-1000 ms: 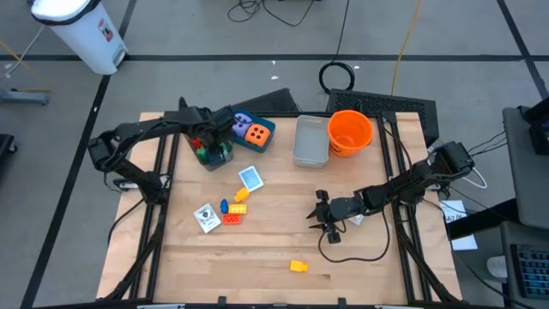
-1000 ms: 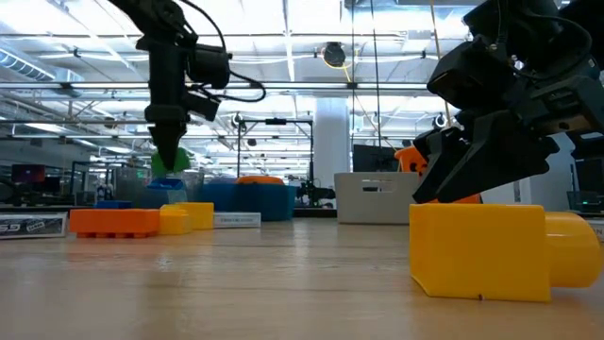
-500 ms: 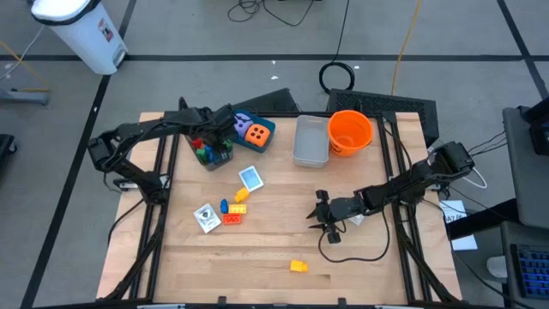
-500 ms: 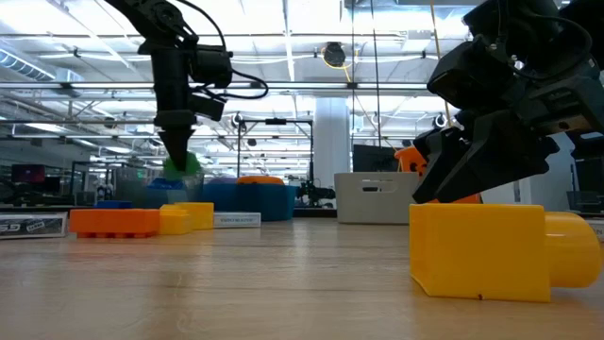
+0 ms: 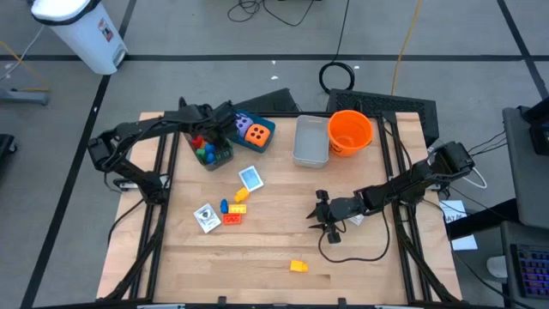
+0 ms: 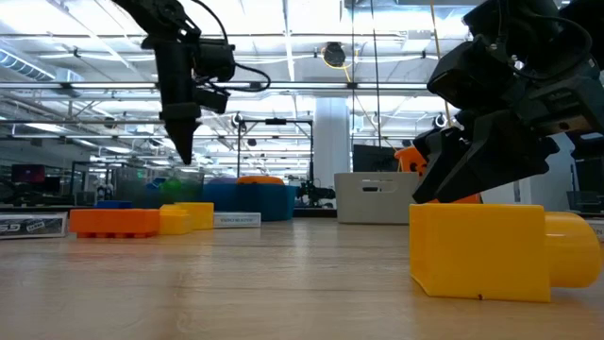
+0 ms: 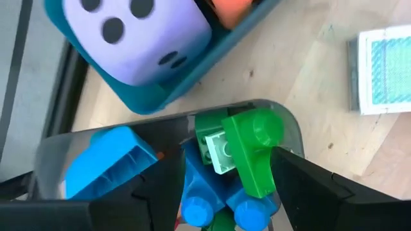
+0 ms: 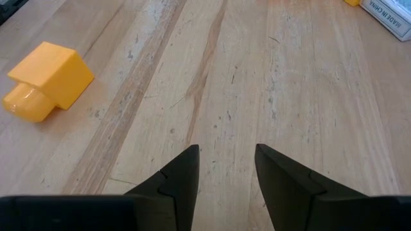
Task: Pick & Place Toys
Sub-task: Put the blue game piece into the black bin
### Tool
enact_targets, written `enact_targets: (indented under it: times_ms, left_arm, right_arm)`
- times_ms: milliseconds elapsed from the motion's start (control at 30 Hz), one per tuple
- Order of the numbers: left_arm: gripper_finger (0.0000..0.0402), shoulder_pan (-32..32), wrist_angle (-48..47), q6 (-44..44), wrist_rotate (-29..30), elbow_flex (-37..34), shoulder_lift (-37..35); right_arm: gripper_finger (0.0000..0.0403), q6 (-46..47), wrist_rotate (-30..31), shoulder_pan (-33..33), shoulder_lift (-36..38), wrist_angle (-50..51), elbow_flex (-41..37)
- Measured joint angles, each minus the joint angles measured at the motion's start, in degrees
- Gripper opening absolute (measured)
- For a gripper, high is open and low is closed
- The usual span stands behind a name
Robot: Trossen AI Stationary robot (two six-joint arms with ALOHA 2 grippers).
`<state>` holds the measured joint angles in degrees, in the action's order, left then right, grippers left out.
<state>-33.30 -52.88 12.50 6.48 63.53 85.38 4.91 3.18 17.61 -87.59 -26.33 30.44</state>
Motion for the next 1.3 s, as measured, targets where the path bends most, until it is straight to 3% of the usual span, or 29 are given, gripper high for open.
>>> enact_targets:
  times_ms: [267, 500, 733, 900, 1133, 1300]
  left_arm:
    - [0.0237, 0.02, -5.28, -2.27, 0.03, 7.79, -0.01]
    - [0.0237, 0.54, 0.79, -7.02, -2.73, 5.98, -0.02]
    - [0.0237, 5.78, 19.66, -6.38, -12.08, 1.61, 0.04]
    - [0.0237, 12.08, 39.87, -7.28, -17.23, -1.69, 0.02]
    - [0.0237, 21.43, 70.19, -8.76, -16.04, -11.15, 0.02]
    - [0.0237, 25.32, 76.97, -9.93, -13.54, -14.74, -2.34]
  right_arm:
    - [0.0144, -0.01, 0.02, -0.02, 0.01, 0.0, -0.02]
    - [0.0144, 0.39, 0.02, -0.02, 0.0, 0.0, -0.02]
    - [0.0144, 0.43, 0.0, 0.0, 0.01, 0.0, -0.02]
    - [0.0144, 0.92, 0.0, 0.0, 0.0, 0.0, -0.01]
    - [0.0144, 1.75, 0.0, 0.0, 0.0, -0.02, -0.02]
    - [0.0144, 1.8, 0.0, 0.0, 0.0, -0.03, -0.02]
